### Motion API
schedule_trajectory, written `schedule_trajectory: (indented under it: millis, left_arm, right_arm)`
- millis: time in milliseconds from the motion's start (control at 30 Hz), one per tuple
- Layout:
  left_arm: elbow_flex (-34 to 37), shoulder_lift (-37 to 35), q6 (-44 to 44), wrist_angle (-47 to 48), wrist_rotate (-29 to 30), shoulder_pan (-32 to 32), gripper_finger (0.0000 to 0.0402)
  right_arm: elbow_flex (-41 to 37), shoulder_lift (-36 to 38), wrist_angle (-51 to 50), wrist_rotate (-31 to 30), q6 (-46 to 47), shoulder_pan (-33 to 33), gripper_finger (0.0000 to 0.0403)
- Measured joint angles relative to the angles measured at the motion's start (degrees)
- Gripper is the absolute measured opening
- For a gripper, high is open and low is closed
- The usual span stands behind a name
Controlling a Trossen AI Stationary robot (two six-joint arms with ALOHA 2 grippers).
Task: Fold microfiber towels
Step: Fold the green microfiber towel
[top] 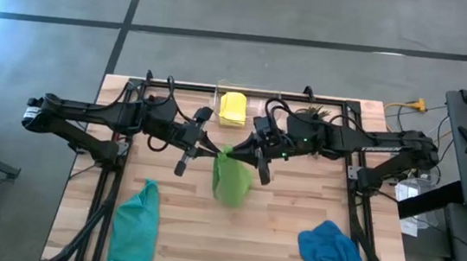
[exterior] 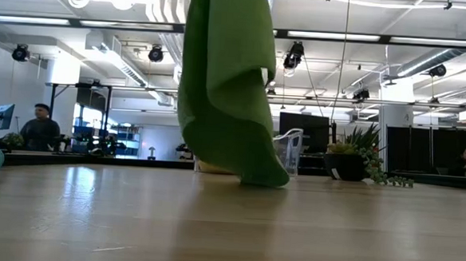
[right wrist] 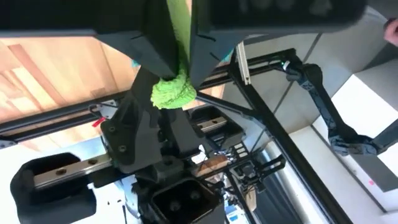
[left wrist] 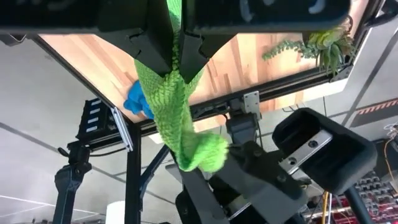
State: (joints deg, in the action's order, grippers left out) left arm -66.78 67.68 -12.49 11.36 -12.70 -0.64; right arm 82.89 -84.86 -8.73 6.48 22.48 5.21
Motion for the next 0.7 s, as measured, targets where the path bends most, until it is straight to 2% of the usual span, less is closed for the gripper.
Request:
schedule_trajectory:
  millis: [100,300,500,600,700]
  left_arm:
    - [0.0,0.0,0.0,0.1,2.1,0.0,0.0000]
    - [0.0,-0.4,0.5,0.1,4.7,0.0,0.0000]
    - [0.0,-0.5,7.5,0.7,7.6,0.3,0.0004]
    - [0.2,-0.5,8.5,1.6,7.9,0.3,0.0033]
    - [0.3,-0.4,13.8,1.3,7.9,0.3,0.0081]
  right_arm:
    - [0.0,0.0,-0.5,0.2,0.0,0.0,0.0012]
    - [0.0,1.2,-3.4,0.1,0.0,0.1,0.0009]
    - [0.0,3.8,-8.1,-2.4,-1.1,0.0,0.0009]
    - [0.0,5.8,-10.0,-4.1,-2.0,0.1,0.0009]
    - [0.1,7.3,-10.3,-4.8,-2.5,0.2,0.0009]
